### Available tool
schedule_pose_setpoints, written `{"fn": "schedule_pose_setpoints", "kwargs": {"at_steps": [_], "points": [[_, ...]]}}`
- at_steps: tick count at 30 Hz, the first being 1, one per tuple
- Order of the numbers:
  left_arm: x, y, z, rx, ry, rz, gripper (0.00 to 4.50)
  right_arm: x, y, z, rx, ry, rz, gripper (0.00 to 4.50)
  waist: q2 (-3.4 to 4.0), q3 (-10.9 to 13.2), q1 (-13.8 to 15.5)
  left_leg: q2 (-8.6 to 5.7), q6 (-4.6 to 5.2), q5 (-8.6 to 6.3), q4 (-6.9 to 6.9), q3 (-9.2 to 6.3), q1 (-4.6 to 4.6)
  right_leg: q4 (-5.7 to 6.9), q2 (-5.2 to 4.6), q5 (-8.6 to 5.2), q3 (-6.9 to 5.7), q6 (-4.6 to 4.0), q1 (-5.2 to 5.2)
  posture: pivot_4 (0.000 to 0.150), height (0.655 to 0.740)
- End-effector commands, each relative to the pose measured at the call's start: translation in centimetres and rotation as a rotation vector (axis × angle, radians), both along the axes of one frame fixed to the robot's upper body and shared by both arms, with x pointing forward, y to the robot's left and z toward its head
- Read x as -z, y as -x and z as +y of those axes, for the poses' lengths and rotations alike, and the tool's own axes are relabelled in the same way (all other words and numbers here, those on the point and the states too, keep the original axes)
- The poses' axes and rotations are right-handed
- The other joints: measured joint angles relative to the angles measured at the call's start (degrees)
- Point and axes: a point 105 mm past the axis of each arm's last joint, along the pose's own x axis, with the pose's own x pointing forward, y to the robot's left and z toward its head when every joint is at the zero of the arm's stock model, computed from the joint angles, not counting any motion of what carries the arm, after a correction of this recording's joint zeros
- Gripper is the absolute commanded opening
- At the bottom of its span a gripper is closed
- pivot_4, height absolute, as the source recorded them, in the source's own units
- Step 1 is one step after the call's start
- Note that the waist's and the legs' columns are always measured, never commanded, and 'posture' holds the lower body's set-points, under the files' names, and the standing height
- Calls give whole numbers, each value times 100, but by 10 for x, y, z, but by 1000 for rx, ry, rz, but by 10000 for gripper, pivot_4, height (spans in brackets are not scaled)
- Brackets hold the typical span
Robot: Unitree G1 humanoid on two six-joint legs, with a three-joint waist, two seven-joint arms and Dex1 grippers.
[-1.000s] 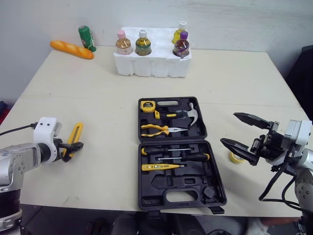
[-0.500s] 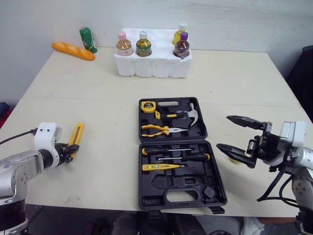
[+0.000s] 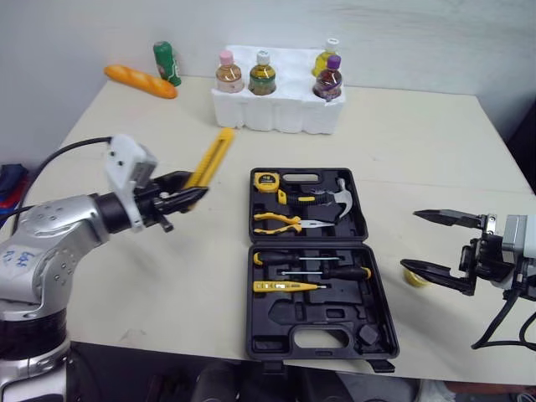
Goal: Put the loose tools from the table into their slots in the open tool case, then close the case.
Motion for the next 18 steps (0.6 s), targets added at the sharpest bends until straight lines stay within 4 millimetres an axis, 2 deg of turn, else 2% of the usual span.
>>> {"fn": "schedule_pose_setpoints", "kwargs": {"at_steps": [1,5,7,11,14,18], "points": [[0,34,-44,353,-52,-17,12508,-9,8,-11,43,24,-38,45000,1,0,-39,3,-1,0,0,0,-5,-2,4,0,2,1,-6,1500,7400],[16,54,-73,569,-88,30,12508,4,25,-16,66,54,16,45000,4,2,-47,31,-12,-5,9,-4,-36,-16,50,-2,19,2,-28,1500,7400],[24,61,-79,625,-115,43,12508,6,32,-16,80,60,25,45000,7,2,-44,39,-17,-3,15,-11,-40,-15,61,-2,22,2,-29,1500,7400],[42,71,-89,677,-131,151,12508,11,59,-8,41,159,78,45000,11,2,-40,39,-19,-2,29,-16,-39,-3,61,-2,26,2,-24,1500,7400],[54,81,-100,742,-173,170,12508,6,66,-5,78,113,95,45000,11,2,-51,39,-19,-1,42,-21,-32,4,61,2,26,8,-12,1500,7400],[68,84,-110,745,-229,211,12508,2,71,-2,92,115,123,45000,10,2,-42,34,-12,2,47,-22,-18,5,56,12,26,17,6,1500,7400]]}}
